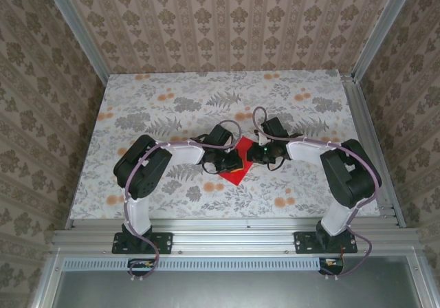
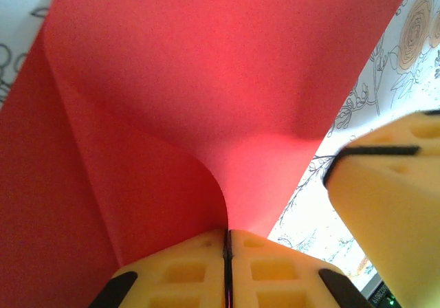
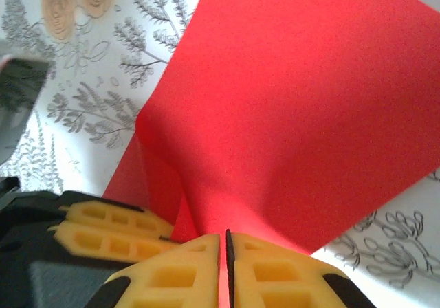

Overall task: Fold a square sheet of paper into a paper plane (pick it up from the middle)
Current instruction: Fold the triangle a second time at the center of the table.

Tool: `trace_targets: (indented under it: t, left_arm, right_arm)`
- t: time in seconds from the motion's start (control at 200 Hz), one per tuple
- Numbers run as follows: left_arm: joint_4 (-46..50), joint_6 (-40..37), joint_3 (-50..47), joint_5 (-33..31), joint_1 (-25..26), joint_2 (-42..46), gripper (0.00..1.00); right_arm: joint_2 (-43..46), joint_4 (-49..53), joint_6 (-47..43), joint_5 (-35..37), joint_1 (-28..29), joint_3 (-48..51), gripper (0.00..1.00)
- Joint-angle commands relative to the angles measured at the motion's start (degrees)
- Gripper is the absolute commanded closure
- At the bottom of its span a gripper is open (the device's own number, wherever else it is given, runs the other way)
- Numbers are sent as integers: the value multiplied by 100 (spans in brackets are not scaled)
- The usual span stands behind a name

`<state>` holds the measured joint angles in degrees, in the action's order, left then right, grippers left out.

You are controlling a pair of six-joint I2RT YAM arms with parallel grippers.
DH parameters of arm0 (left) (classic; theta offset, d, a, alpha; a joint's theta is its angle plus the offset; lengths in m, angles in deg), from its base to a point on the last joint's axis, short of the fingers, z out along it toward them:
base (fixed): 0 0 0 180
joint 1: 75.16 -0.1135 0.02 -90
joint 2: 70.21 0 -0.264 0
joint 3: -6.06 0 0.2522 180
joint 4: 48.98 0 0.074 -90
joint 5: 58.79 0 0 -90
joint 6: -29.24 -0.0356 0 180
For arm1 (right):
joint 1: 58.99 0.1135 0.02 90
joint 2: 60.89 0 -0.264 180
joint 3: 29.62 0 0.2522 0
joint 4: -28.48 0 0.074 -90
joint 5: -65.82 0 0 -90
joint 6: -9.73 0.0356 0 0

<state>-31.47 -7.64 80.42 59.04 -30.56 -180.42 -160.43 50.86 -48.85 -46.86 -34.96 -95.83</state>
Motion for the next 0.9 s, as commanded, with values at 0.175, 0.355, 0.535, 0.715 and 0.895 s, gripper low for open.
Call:
trace_targets:
  t: [0.175,0.355,0.535,0.715,0.895]
  left_arm:
    - [162,-21,97,-85,3,-112,90]
    - [100,55,131,-128,-6,-130,90]
    - [13,145,182,-164,-2,-149,90]
    - [24,164,281,-178,4,-156,90]
    - [66,128,243,-191,4,-217,90]
  right_arm:
    - [-444,188,-230,53,-37,-178,87]
    - [-483,239,-287,70,-39,-156,88]
    - [-485,262,-320,62,-39,-126,89]
    - [-498,242,-318,46,-29,-90,89]
    - [-461,243,-329,53,-25,-24,90]
